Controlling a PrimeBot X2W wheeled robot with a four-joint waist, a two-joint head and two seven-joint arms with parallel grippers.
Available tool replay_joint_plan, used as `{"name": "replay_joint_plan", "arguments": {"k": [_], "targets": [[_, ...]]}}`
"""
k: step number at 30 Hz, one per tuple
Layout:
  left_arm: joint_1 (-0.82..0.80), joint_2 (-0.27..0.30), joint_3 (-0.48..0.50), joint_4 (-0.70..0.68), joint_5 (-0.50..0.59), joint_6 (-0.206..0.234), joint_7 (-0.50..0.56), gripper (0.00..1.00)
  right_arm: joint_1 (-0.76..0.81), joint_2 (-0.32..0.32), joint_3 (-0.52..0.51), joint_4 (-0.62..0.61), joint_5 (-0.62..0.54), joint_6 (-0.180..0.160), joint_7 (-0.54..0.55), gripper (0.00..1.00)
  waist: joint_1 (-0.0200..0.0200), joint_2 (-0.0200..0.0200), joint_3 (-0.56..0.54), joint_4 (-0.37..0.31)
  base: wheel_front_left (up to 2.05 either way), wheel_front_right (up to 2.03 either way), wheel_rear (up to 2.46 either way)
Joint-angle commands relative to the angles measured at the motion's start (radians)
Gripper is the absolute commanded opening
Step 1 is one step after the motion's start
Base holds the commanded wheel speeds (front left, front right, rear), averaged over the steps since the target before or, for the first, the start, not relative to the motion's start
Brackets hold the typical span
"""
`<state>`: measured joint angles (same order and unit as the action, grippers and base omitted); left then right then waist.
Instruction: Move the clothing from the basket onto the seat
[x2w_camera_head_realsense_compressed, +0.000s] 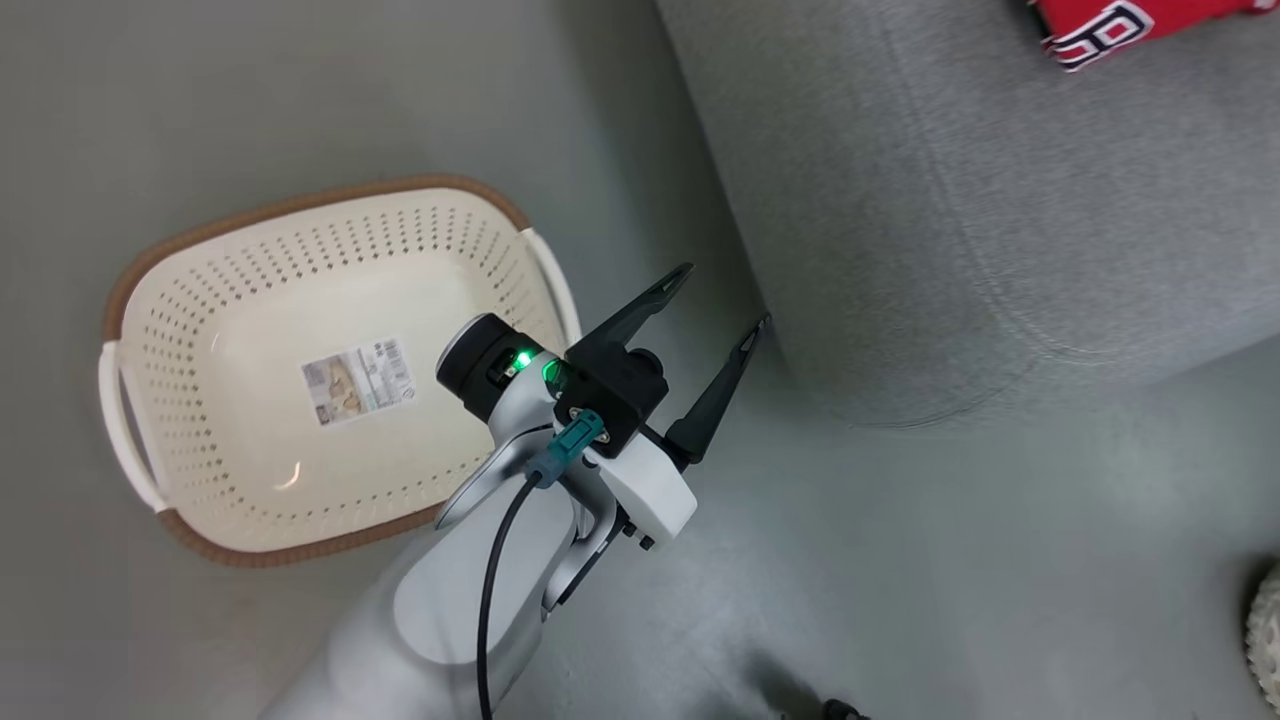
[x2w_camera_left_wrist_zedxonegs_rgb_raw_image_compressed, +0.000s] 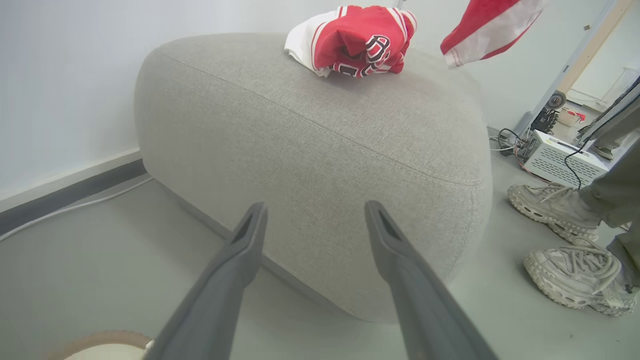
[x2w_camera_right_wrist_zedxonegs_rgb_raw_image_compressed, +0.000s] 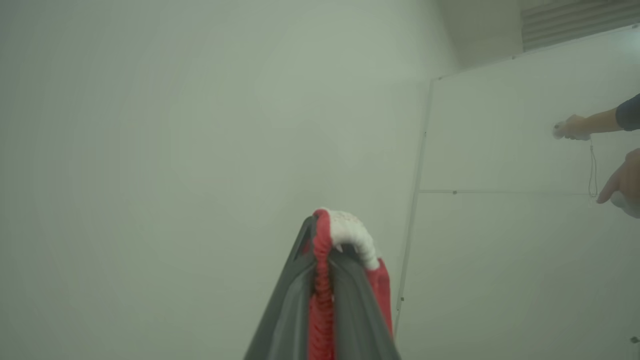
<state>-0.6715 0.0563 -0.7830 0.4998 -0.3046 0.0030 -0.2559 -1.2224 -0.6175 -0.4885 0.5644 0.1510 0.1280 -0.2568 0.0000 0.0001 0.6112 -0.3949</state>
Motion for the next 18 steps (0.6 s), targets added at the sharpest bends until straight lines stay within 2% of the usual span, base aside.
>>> {"name": "replay_joint_plan", "arguments": {"k": [1, 7, 11, 13, 18], "targets": [[-0.025, -0.006, 0.011, -0.019, 0.010, 0.009, -0.006, 1.00, -0.037, -0.052, -0.031, -0.009, -0.026, 0.003, -0.005, 0.00, 0.0000, -0.0001, 0.039, 0.040, 0.00, 0.00, 0.00], [-0.025, -0.006, -0.021, -0.021, -0.009, 0.018, -0.006, 1.00, -0.164, -0.081, -0.112, 0.024, -0.120, 0.003, -0.005, 0.00, 0.0000, -0.0001, 0.083, 0.095, 0.00, 0.00, 0.00], [-0.024, -0.006, -0.031, -0.021, -0.014, 0.027, -0.006, 1.00, -0.205, -0.075, -0.110, 0.048, -0.146, 0.003, -0.005, 0.00, 0.0000, -0.0001, 0.105, 0.116, 0.00, 0.00, 0.00], [-0.023, -0.006, -0.035, -0.018, -0.016, 0.033, -0.006, 1.00, -0.224, -0.068, -0.095, 0.059, -0.139, 0.003, -0.005, 0.00, 0.0000, -0.0001, 0.118, 0.129, 0.00, 0.00, 0.00], [-0.029, -0.006, -0.036, -0.008, -0.018, 0.046, -0.006, 1.00, -0.252, -0.030, 0.000, 0.103, -0.028, 0.003, -0.005, 0.00, 0.0000, -0.0001, 0.163, 0.157, 0.00, 0.00, 0.00]]}}
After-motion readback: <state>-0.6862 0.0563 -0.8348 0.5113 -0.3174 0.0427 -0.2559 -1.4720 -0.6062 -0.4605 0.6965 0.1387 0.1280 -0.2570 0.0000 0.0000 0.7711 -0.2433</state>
